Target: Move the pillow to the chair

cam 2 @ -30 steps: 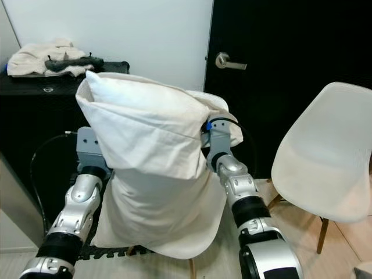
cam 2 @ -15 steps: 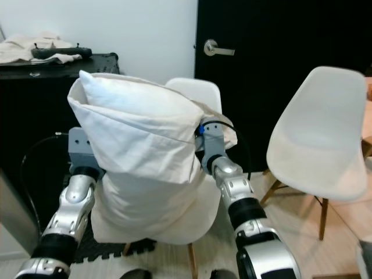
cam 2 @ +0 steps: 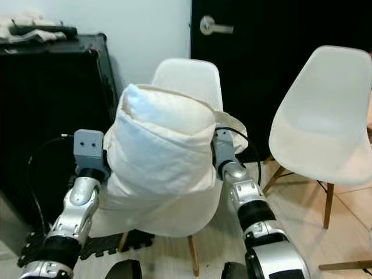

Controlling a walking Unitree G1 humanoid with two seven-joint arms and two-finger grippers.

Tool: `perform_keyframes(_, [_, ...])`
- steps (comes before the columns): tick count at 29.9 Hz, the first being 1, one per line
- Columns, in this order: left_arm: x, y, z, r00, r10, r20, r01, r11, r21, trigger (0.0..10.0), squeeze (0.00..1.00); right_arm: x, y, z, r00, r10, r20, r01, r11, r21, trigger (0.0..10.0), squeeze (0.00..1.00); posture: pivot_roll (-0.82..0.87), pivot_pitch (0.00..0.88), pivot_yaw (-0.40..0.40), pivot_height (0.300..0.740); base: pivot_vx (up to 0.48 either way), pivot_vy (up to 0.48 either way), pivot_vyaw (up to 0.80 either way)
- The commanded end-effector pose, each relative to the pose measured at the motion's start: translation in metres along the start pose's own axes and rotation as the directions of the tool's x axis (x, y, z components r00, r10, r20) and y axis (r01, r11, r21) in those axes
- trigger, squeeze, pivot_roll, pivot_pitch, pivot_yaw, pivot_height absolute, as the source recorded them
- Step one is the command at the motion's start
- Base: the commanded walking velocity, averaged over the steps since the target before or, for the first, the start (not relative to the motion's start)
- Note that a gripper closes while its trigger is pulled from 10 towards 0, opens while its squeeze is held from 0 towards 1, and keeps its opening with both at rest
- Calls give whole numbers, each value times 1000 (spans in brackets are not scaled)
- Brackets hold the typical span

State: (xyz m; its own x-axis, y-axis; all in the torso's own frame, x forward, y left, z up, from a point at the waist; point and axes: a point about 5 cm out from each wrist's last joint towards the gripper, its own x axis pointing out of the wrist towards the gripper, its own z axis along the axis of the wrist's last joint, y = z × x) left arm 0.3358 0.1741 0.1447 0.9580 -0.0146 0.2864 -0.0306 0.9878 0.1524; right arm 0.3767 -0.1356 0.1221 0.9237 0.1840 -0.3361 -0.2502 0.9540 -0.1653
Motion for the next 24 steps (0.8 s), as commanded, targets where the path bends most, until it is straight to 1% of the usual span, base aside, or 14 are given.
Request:
perform_keyframes(1, [1,-12,1,999,-51,-5,51,998,-30,10000,0,-1,-5,-21,995,-36,-89,31,998,-59,10000,0,137,0,-49,515,0,0,0])
perform_keyframes(4, [2,-16,5,997,-72,13,72,996,-43,10000,0,-2,-8,-25,993,-59,-102,51,995,-82,10000,0,139,0,-47,505,0,0,0])
perform_keyframes(7, [4,-17,8,997,-78,26,79,996,-45,10000,0,-2,-8,-26,992,-64,-106,56,995,-84,10000,0,140,0,-45,496,0,0,0])
perform_keyframes(10, [7,-15,13,996,-78,44,80,996,-38,10000,0,-1,-3,-22,996,-52,-75,47,997,-65,10000,0,143,0,-43,496,0,0,0])
perform_keyframes(11, [8,-14,14,996,-77,49,79,996,-33,10000,0,-1,-1,-18,998,-28,-49,28,999,-17,10000,8,145,0,-42,496,0,0,0])
perform_keyframes(12, [9,-13,16,996,-76,54,78,997,-25,10000,0,0,-1,-14,999,-31,-19,32,999,19,10000,1000,145,0,-42,496,0,0,0])
perform_keyframes(13, [10,-11,17,995,-76,58,77,997,-18,10000,0,0,-1,-11,999,-37,0,37,998,47,10000,1000,145,0,-41,496,0,0,0])
perform_keyframes(14, [10,-11,17,995,-76,58,77,997,-18,10000,0,0,-1,-11,999,-37,0,37,998,47,10000,1000,145,0,-41,496,0,0,0])
perform_keyframes(15, [11,-10,17,995,-77,60,78,997,-9,10000,0,0,0,-6,999,-41,25,39,997,67,10000,1000,144,0,-40,496,0,0,0])
perform_keyframes(18, [11,-10,18,995,-78,59,79,997,-5,10000,0,1,0,-2,998,-41,49,37,997,69,10000,1000,144,0,-40,496,0,0,0])
perform_keyframes(23, [11,-10,19,995,-77,64,77,997,-1,10000,0,1,-13,5,990,-117,73,112,991,72,10000,1000,149,0,-45,496,0,0,0])
perform_keyframes(24, [11,-10,19,995,-77,64,77,997,-1,10000,0,1,-13,5,990,-117,73,112,991,72,10000,1000,149,0,-45,496,0,0,0])
